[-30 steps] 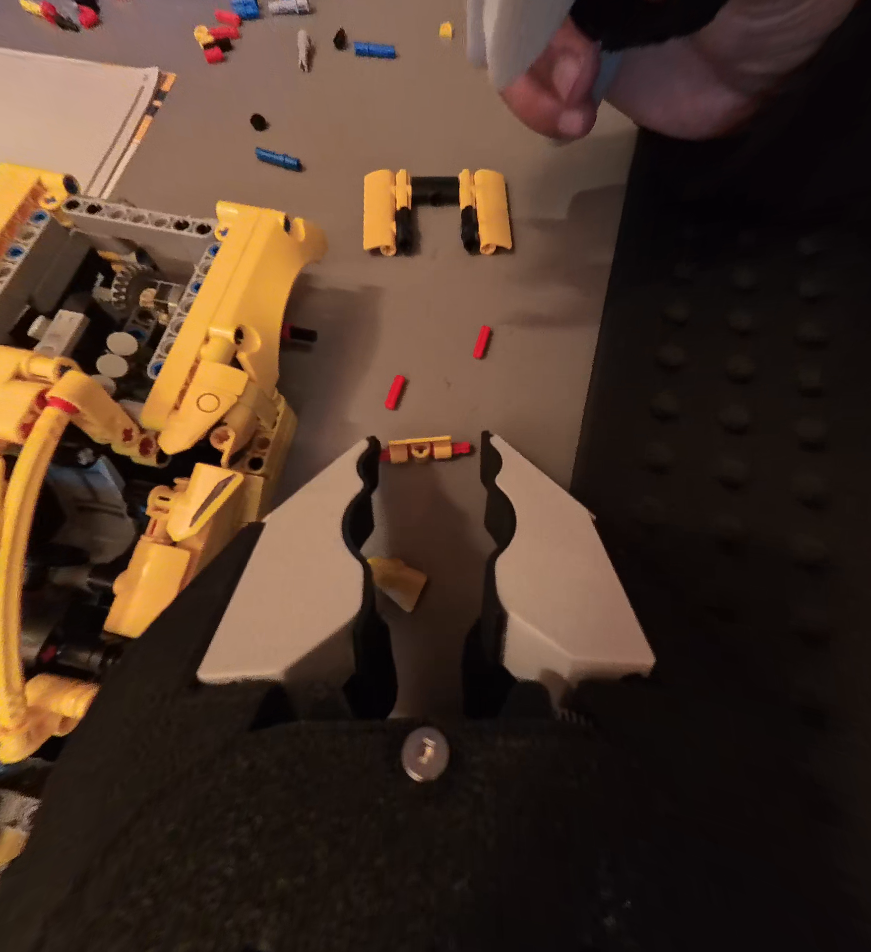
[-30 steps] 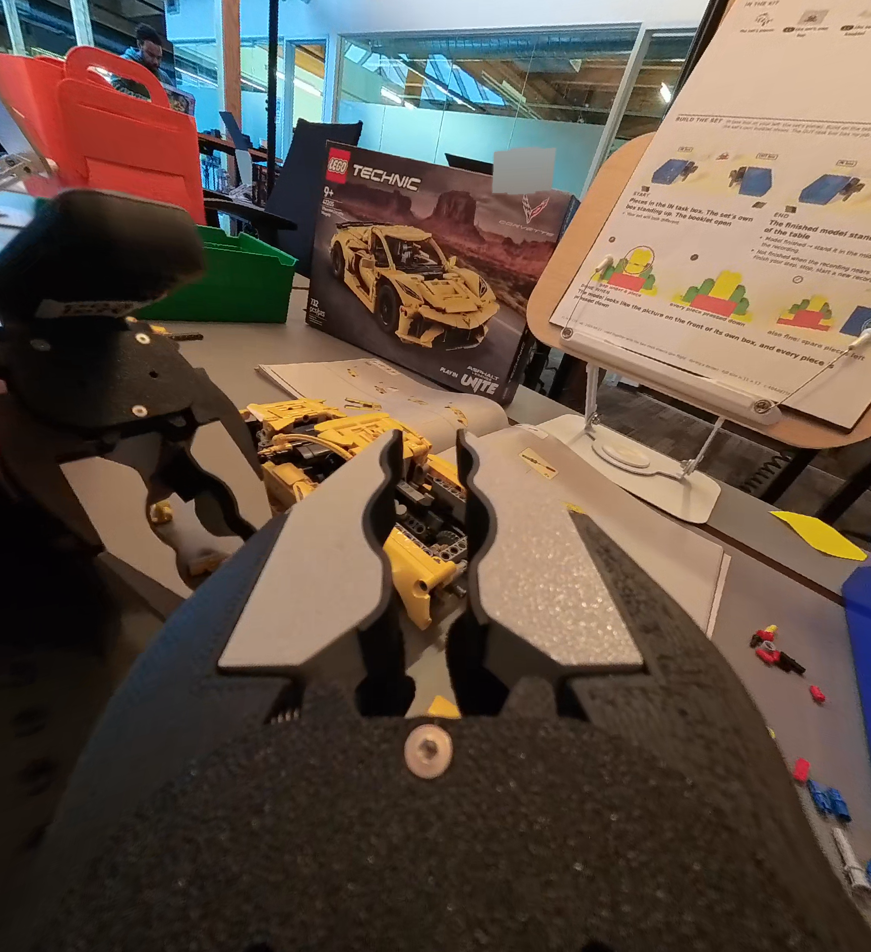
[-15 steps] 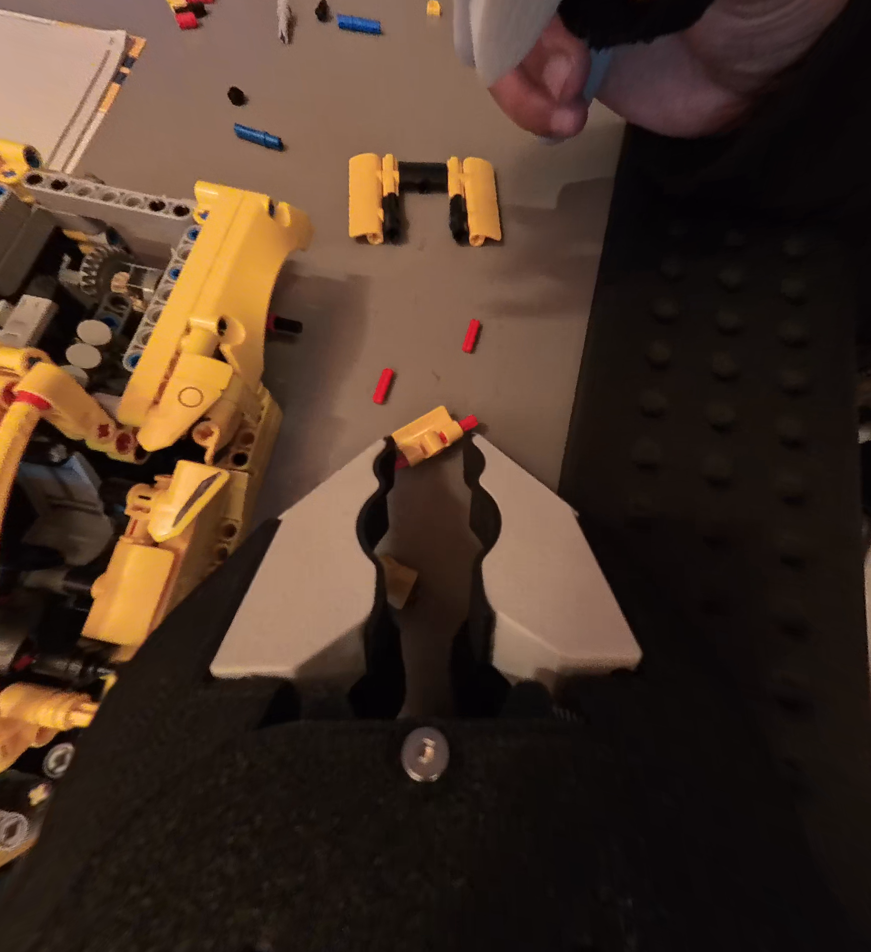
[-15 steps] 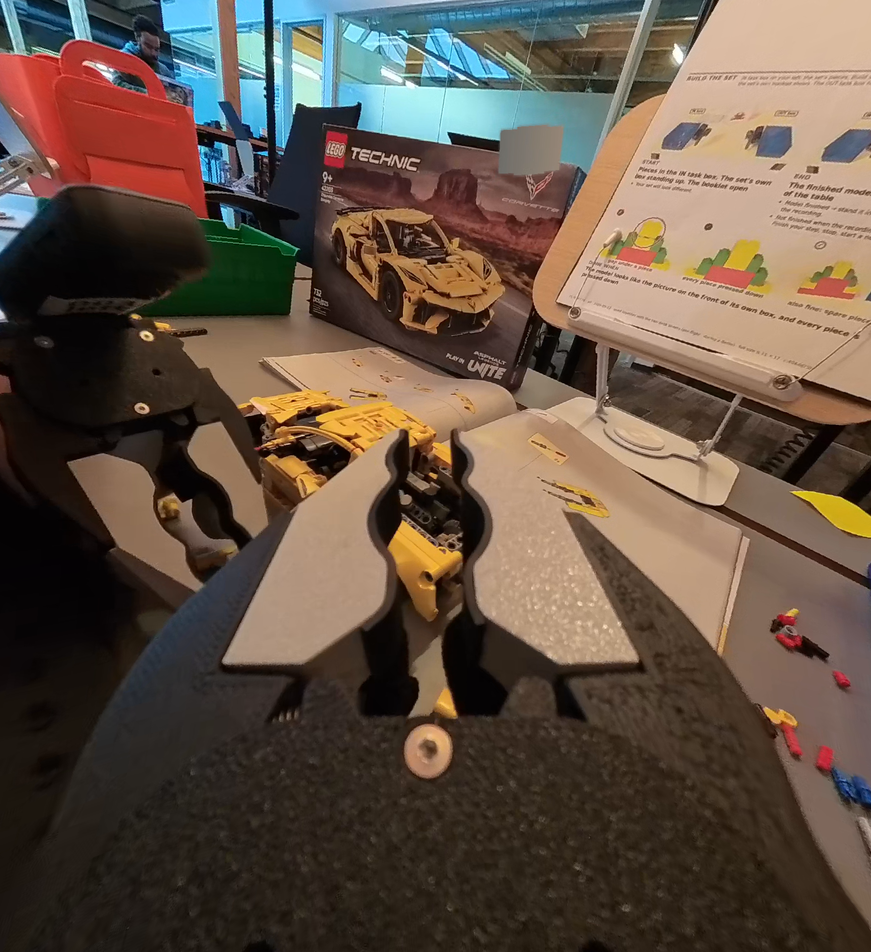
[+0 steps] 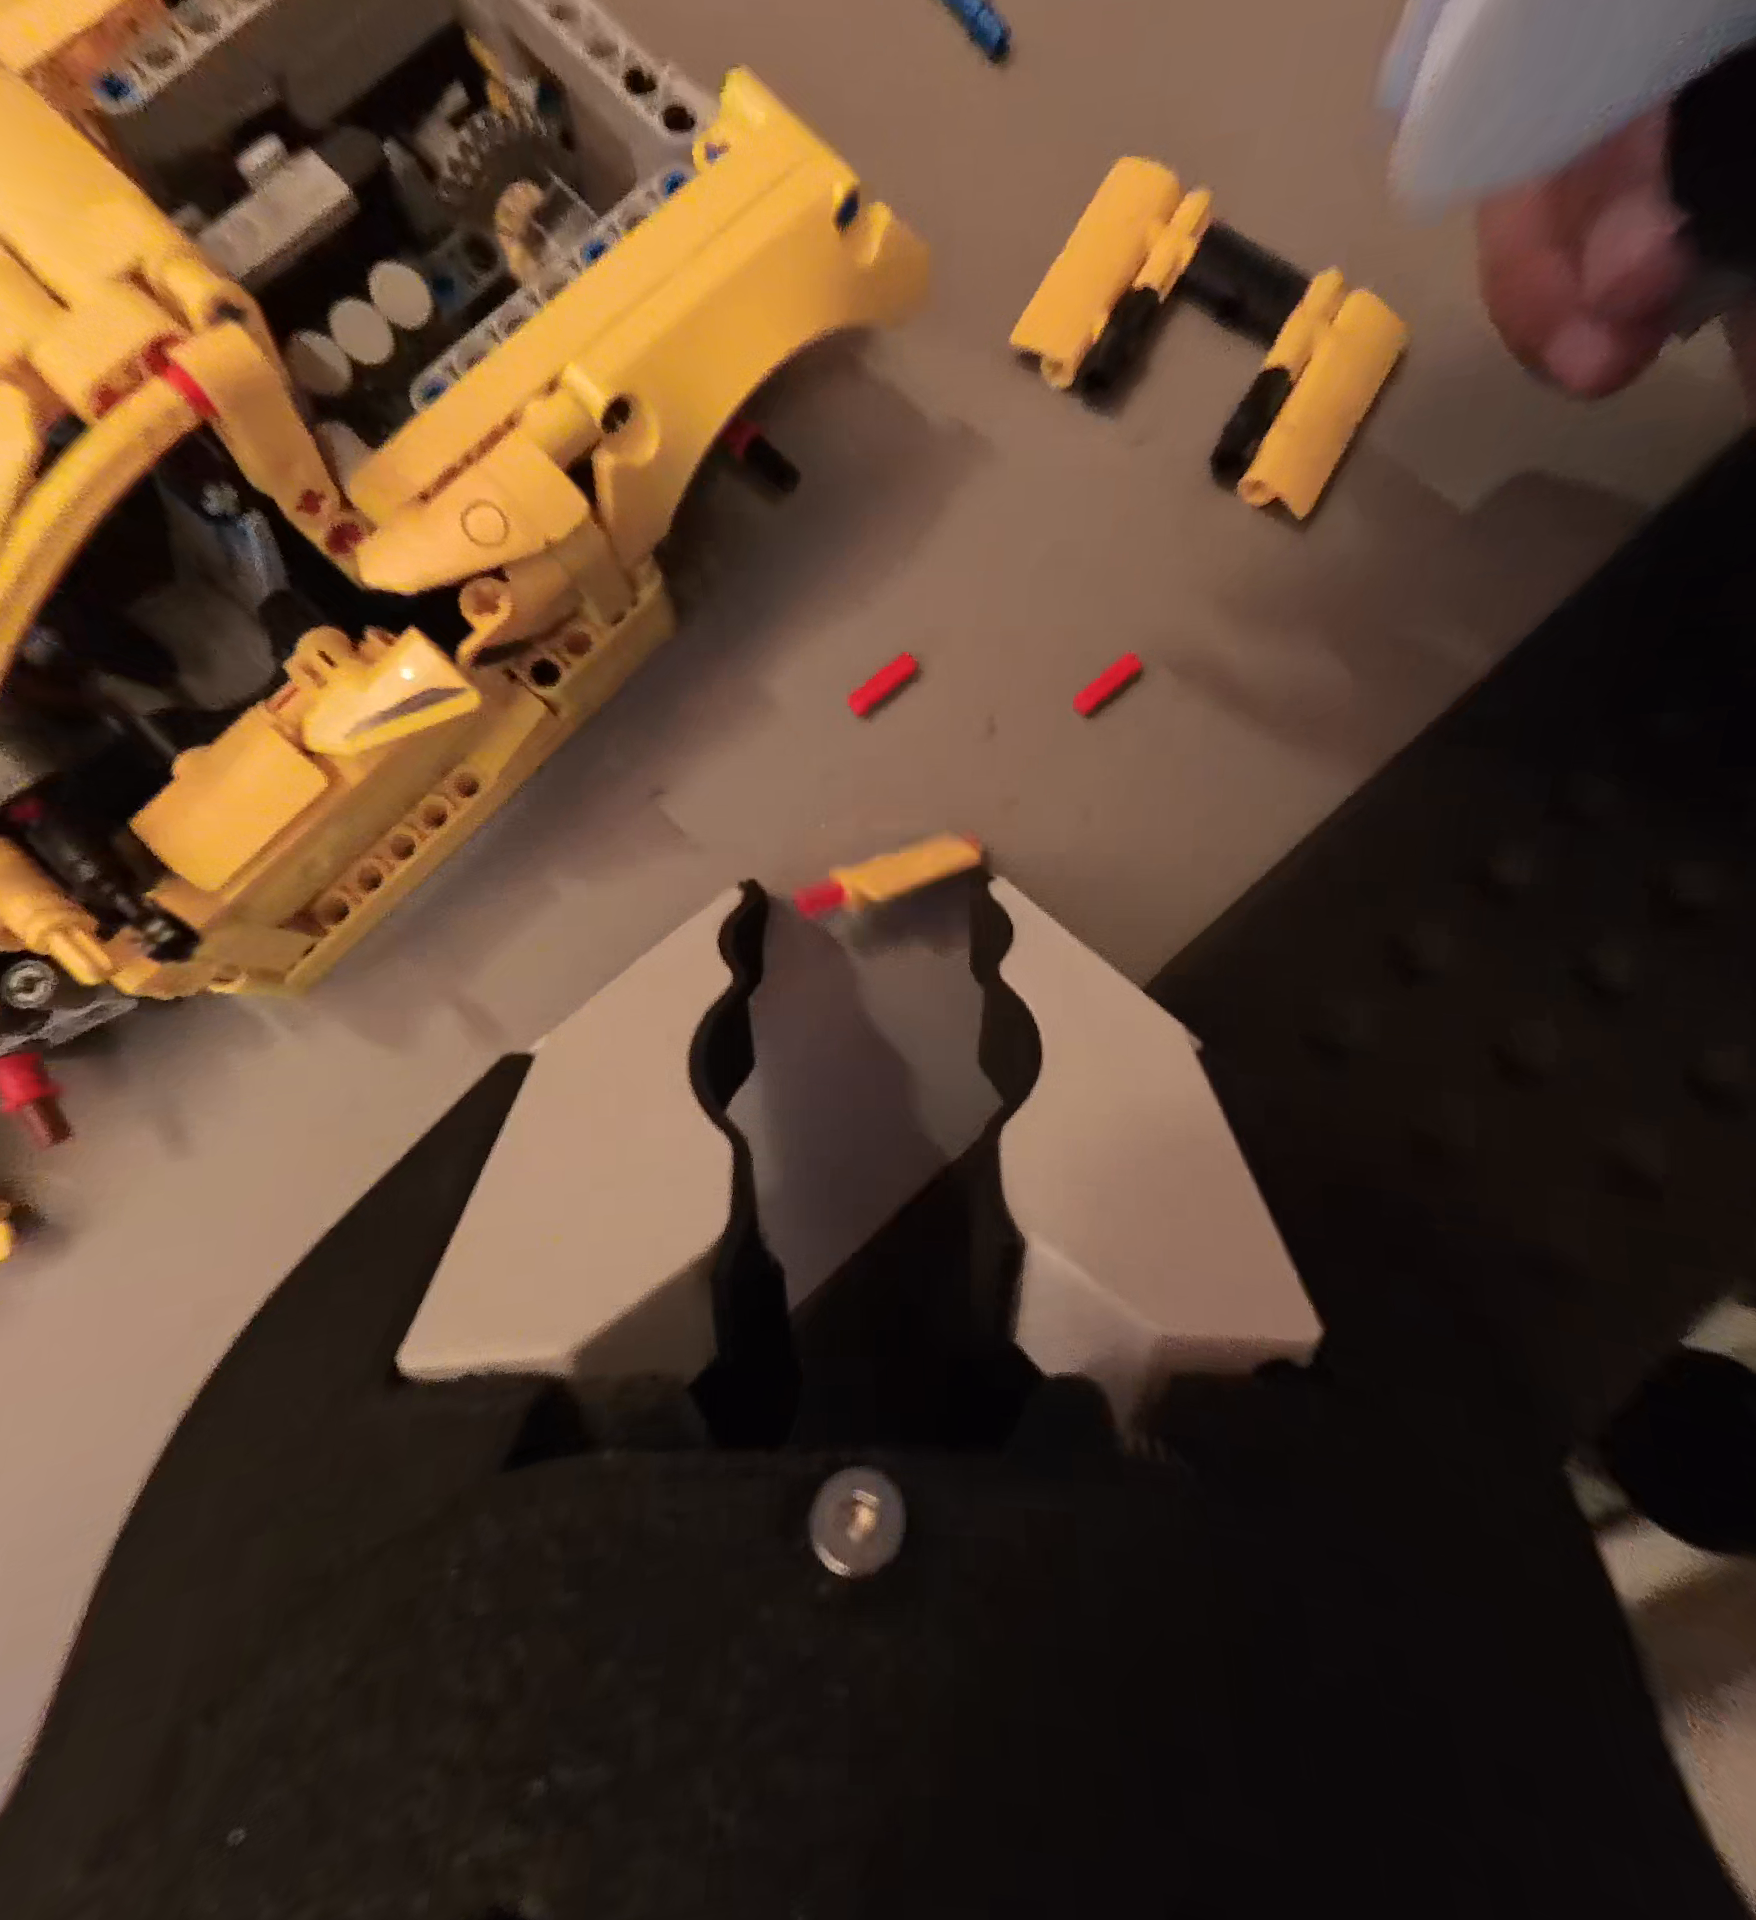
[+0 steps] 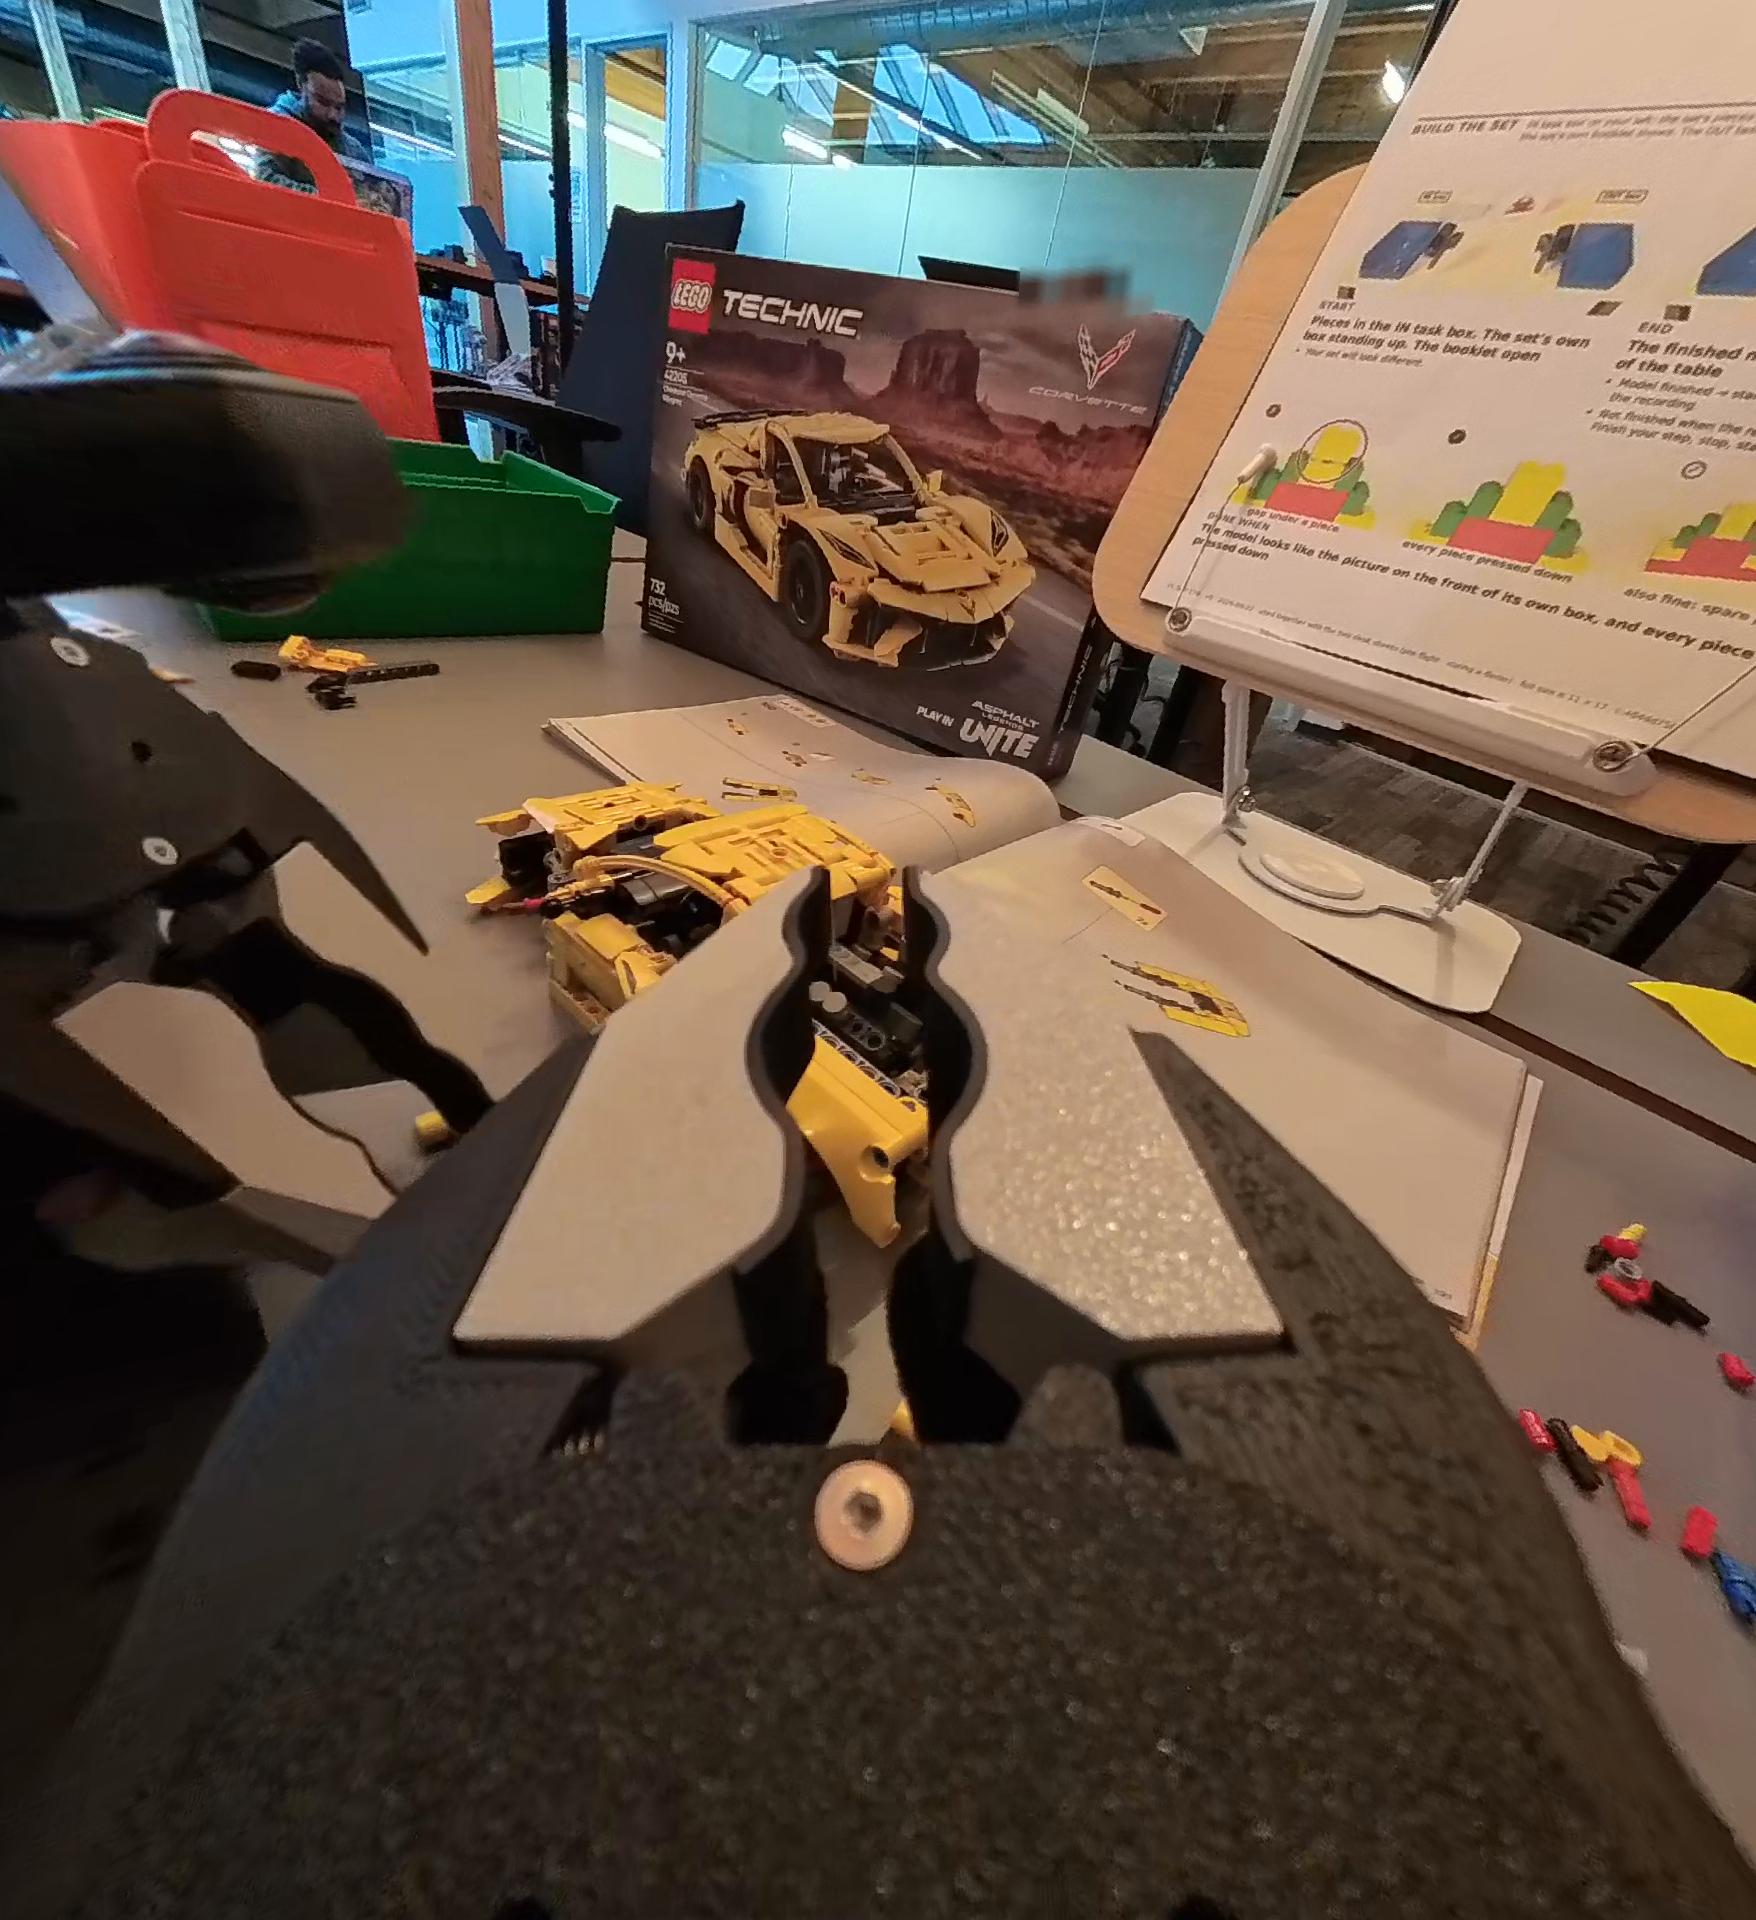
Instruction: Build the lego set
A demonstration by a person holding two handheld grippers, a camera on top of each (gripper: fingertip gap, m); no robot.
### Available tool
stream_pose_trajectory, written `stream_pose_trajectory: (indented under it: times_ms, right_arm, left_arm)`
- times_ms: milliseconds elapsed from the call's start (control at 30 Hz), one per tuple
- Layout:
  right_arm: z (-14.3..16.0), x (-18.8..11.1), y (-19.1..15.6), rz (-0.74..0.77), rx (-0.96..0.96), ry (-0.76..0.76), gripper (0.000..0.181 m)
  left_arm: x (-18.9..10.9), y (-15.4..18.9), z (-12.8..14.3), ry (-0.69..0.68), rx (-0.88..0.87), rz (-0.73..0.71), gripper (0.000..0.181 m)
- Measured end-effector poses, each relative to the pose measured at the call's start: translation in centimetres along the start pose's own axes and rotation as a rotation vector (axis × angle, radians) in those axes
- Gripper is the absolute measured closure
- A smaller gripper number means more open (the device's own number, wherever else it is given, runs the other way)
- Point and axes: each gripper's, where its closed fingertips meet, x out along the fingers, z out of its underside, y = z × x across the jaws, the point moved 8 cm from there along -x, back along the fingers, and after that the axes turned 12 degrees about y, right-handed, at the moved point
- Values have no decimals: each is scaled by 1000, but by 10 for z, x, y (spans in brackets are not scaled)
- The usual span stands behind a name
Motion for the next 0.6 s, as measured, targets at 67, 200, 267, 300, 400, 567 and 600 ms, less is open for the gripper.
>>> stream_pose_trajectory:
  times_ms: [67, 200, 267, 300, 400, 567, 600]
  right_arm:
    - [-1, -1, 0, 1, 7, 4, 169]
    - [0, -1, 0, 0, 8, 1, 169]
    - [0, -1, 0, -1, 6, -2, 169]
    - [0, -1, 0, -1, 6, -2, 169]
    - [0, -1, 0, -1, 9, -1, 170]
    - [1, 0, 0, -2, 13, -3, 170]
    - [1, 0, 0, -3, 13, -4, 170]
  left_arm:
    - [0, 1, -3, 19, 4, -33, 142]
    - [1, 3, -4, 5, 18, -33, 142]
    - [1, 4, -3, -1, 30, -35, 143]
    - [1, 4, -3, -3, 33, -32, 143]
    - [-1, -1, -2, -24, 40, -46, 144]
    - [-10, 4, 2, -54, 124, -27, 167]
    - [-9, 5, 3, -59, 141, -17, 169]
